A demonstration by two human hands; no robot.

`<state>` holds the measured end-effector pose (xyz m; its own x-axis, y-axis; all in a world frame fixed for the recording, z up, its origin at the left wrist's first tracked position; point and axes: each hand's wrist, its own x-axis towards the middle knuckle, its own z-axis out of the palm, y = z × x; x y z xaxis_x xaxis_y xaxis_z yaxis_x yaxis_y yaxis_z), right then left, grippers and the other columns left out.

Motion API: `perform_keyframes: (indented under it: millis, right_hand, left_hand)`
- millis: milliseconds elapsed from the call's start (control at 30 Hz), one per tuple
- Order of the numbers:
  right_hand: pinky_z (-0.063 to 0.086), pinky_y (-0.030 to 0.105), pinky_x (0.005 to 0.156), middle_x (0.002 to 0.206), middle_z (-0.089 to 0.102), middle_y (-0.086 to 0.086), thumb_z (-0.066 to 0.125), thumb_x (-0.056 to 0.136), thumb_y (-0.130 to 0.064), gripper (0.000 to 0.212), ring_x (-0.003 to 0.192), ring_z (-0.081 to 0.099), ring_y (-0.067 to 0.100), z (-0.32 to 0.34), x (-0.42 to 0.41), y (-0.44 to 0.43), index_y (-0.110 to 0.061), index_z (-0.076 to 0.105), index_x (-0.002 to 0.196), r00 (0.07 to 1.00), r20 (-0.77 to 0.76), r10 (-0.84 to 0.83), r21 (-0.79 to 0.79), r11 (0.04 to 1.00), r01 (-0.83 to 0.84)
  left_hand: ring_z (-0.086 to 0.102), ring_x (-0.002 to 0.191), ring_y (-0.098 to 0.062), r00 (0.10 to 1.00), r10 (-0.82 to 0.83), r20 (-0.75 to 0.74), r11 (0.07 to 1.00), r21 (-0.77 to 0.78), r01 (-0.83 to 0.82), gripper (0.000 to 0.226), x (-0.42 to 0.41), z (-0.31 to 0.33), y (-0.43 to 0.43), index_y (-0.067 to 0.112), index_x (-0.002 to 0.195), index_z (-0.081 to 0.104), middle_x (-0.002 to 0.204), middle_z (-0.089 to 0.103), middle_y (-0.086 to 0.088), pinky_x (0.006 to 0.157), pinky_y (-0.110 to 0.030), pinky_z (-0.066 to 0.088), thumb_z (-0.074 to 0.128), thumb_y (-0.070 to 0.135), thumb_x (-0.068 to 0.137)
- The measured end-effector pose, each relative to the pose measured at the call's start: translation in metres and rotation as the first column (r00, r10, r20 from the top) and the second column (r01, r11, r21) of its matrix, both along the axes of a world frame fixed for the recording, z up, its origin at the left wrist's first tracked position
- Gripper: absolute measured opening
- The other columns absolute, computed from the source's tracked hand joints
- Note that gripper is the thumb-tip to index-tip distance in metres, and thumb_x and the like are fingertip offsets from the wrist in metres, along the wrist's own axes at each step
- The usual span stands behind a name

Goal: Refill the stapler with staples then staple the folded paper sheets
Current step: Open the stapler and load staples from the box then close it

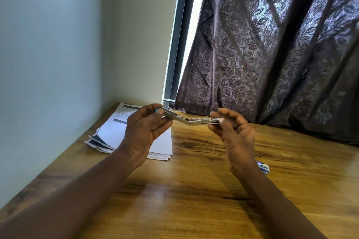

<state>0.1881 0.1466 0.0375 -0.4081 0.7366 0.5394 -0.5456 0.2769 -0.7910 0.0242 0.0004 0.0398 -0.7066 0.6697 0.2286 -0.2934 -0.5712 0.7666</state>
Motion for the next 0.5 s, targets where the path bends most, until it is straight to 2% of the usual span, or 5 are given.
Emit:
perform_keyframes:
  millis: [133, 233, 367, 500]
  right_hand:
    - [0.061, 0.026, 0.073, 0.109, 0.074, 0.015, 0.052, 0.096, 0.008, 0.022, 0.090, 0.071, 0.019, -0.004, -0.002, 0.003, -0.004, 0.067, 0.108, 0.993, -0.078, 0.094, -0.236, 0.966, -0.109]
    - [0.062, 0.026, 0.074, 0.118, 0.074, 0.014, 0.051, 0.096, 0.008, 0.031, 0.093, 0.071, 0.017, -0.003, -0.003, 0.004, -0.003, 0.066, 0.121, 0.986, -0.105, 0.129, -0.370, 0.915, -0.159]
    - [0.062, 0.025, 0.072, 0.121, 0.072, 0.016, 0.047, 0.098, 0.008, 0.036, 0.091, 0.070, 0.019, -0.001, -0.002, 0.005, -0.006, 0.063, 0.126, 0.975, -0.165, 0.151, -0.453, 0.866, -0.211]
    - [0.063, 0.027, 0.072, 0.116, 0.073, 0.020, 0.051, 0.101, -0.007, 0.033, 0.093, 0.070, 0.023, 0.000, -0.003, 0.002, -0.004, 0.060, 0.132, 0.979, -0.146, 0.143, -0.477, 0.857, -0.197]
  left_hand:
    - [0.078, 0.090, -0.032, 0.991, -0.093, 0.094, 0.994, -0.051, 0.099, 0.011, -0.002, 0.001, -0.002, 0.003, 0.097, 0.065, 0.096, 0.077, -0.020, 0.078, -0.034, 0.065, 0.055, -0.001, 0.098]
    - [0.074, 0.091, -0.034, 0.988, -0.112, 0.107, 0.983, -0.136, 0.126, 0.014, 0.000, -0.001, 0.000, 0.000, 0.095, 0.064, 0.096, 0.073, -0.022, 0.076, -0.037, 0.064, 0.054, -0.009, 0.094]
    - [0.071, 0.089, -0.032, 0.988, -0.146, 0.052, 0.960, -0.235, 0.154, 0.023, 0.007, -0.002, 0.003, 0.000, 0.093, 0.065, 0.093, 0.070, -0.019, 0.074, -0.036, 0.064, 0.052, -0.019, 0.090]
    - [0.072, 0.094, -0.032, 0.989, -0.147, 0.023, 0.960, -0.237, 0.148, 0.026, 0.009, -0.005, 0.005, 0.000, 0.097, 0.067, 0.095, 0.071, -0.017, 0.074, -0.035, 0.065, 0.055, -0.021, 0.089]
